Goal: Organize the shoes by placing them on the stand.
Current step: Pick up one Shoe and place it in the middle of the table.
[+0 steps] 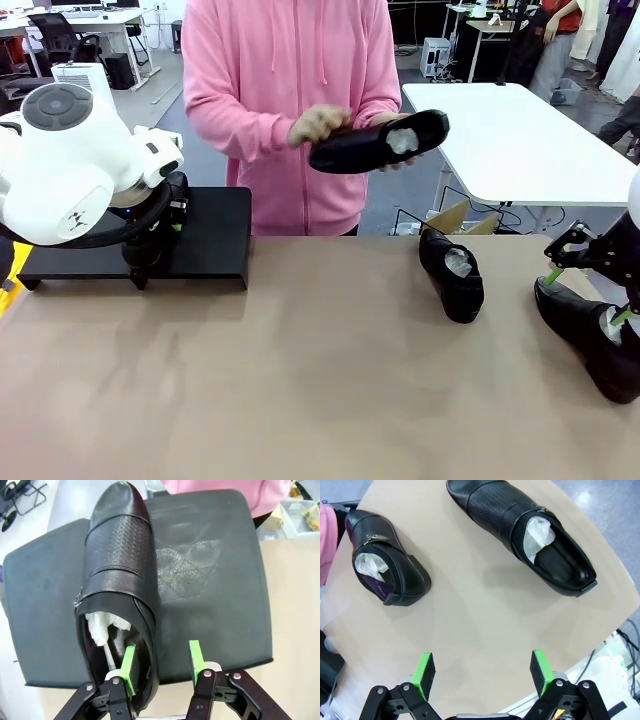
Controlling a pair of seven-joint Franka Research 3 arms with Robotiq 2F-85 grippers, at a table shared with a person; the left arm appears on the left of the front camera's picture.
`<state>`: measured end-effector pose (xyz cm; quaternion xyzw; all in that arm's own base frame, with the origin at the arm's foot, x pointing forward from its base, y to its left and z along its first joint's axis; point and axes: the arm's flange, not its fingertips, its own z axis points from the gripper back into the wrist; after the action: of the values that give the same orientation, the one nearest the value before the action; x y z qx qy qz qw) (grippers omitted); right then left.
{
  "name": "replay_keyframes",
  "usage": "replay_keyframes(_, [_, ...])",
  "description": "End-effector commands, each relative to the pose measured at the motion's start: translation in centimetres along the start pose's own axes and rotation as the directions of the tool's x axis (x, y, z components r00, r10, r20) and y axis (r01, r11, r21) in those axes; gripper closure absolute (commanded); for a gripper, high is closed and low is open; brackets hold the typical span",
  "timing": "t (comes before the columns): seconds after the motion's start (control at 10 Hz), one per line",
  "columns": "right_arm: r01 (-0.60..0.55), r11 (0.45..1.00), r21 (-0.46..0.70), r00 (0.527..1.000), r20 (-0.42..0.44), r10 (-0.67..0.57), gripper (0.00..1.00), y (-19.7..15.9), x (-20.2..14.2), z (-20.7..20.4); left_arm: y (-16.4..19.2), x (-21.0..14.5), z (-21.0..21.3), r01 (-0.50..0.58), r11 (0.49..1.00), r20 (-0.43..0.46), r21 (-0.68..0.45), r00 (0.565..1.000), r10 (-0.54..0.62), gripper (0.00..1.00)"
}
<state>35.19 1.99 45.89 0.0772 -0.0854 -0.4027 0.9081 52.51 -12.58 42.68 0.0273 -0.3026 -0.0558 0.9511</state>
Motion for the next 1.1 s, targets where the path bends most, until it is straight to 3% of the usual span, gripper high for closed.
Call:
replay_keyframes(0.0, [-0.001,1.0,-0.002,1.0,0.007,0.001,0.0,0.0,-0.1,0.0,0.3,0.7,0.2,0.015,1.0,0.004,0.007,1.0,-0.015,0.47])
replay_keyframes(0.4, [-0.001,1.0,-0.002,1.0,0.007,0.001,0.0,0.0,-0.1,0.0,0.0,0.2,-0.1,0.002,1.0,0.001,-0.001,1.0,-0.002,0.47])
replay_keyframes(0.6, [-0.001,1.0,-0.002,1.0,0.007,0.001,0.0,0.0,-0.1,0.0,-4.8,0.1,5.5,0.008,0.999,0.073,-0.052,0.997,-0.004,0.47])
replay_keyframes(0.7, [-0.001,1.0,-0.002,1.0,0.007,0.001,0.0,0.0,-0.1,0.0,-6.3,-0.5,8.0,-0.015,0.994,0.06,-0.105,0.998,0.022,0.47])
replay_keyframes(0.8, [-0.001,1.0,-0.002,1.0,0.007,0.001,0.0,0.0,-0.1,0.0,-7.3,-1.3,9.9,-0.065,0.985,0.006,-0.158,0.998,0.067,0.47])
replay_keyframes(1.0, [-0.001,1.0,-0.002,1.0,0.007,0.001,0.0,0.0,-0.1,0.0,-8.4,-2.8,12.6,-0.142,0.956,-0.181,-0.256,0.979,0.097,0.47])
